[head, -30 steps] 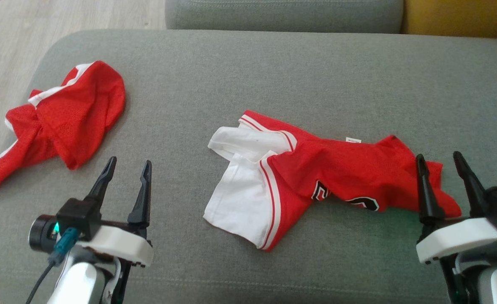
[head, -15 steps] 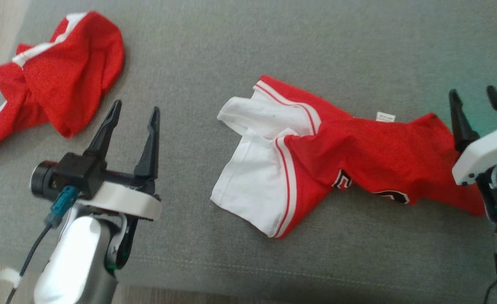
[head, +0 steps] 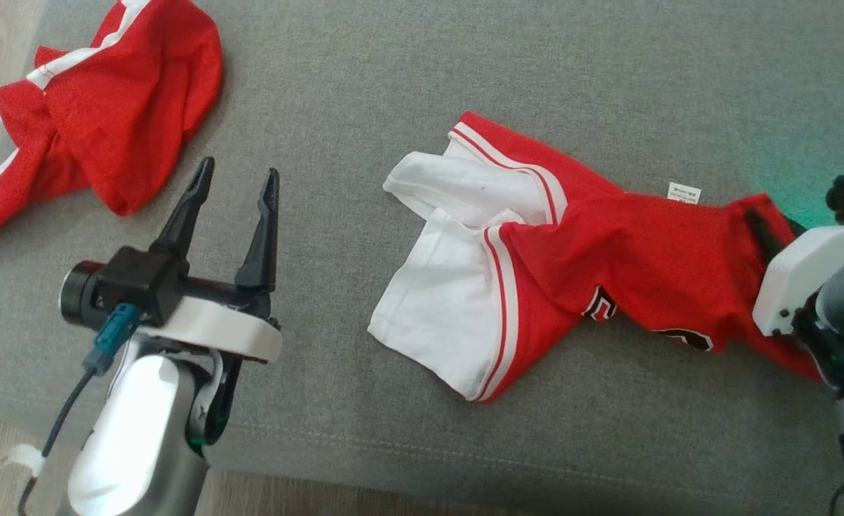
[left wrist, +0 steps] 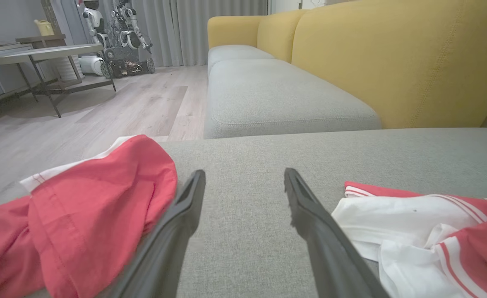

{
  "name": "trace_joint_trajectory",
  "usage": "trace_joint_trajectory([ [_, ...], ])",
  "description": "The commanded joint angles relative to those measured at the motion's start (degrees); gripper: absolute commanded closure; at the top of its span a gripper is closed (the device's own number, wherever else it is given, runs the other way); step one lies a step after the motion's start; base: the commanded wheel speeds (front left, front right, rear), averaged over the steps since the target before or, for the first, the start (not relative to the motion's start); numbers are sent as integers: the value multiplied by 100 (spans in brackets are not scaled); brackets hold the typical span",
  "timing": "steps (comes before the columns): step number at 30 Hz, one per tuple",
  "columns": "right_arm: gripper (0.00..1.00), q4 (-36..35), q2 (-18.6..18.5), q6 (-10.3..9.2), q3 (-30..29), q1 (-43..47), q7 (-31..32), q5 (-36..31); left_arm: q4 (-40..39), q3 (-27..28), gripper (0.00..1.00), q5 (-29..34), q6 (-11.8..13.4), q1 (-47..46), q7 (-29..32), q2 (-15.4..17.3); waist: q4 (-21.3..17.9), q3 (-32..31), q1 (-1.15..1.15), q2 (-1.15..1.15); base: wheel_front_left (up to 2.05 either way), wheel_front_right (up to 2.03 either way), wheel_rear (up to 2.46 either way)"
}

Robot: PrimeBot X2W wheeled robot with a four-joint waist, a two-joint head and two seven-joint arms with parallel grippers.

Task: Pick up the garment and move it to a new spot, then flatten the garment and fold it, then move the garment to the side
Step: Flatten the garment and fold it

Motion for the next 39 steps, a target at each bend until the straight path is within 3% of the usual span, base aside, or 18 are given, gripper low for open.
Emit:
trace_joint_trajectory([
  [1, 100, -215, -95, -4, 40, -31, -104, 5, -206, 257, 0, 53, -22, -183, -42, 106, -14, -29, 0, 0, 0, 0, 0],
  [14, 100, -1487, 313, -4, -560, -149, -1604, -186, -198, 480, 0, 167, -12, 141, -43, 135, -301, -571, 0, 0, 0, 0, 0],
  [22, 100, -2191, 1047, -4, -1067, 1457, -1205, -394, -253, 494, 0, 179, -1, 317, -43, 145, -410, -735, 0, 0, 0, 0, 0],
  [29, 100, -2074, 1423, -4, -1285, 2258, -1177, -426, -270, 511, 0, 161, -12, 348, -43, 175, -461, -702, 0, 0, 0, 0, 0],
  [30, 95, -2015, 1442, -4, -1301, 2264, -1190, -446, -263, 513, 0, 158, -14, 350, -43, 181, -467, -705, 0, 0, 0, 0, 0],
  [31, 55, -1974, 1458, -4, -1322, 2245, -1234, -441, -256, 514, 0, 155, -16, 354, -43, 186, -472, -714, 0, 0, 0, 0, 0],
  [32, 0, -1943, 1469, -4, -1336, 2221, -1291, -452, -249, 515, 0, 152, -17, 361, -43, 192, -477, -729, 0, 0, 0, 0, 0],
  [39, 0, -2135, 1495, -4, -1297, 2056, -1853, -661, -180, 513, 0, 130, 10, 500, -42, 242, -515, -940, 0, 0, 0, 0, 0],
])
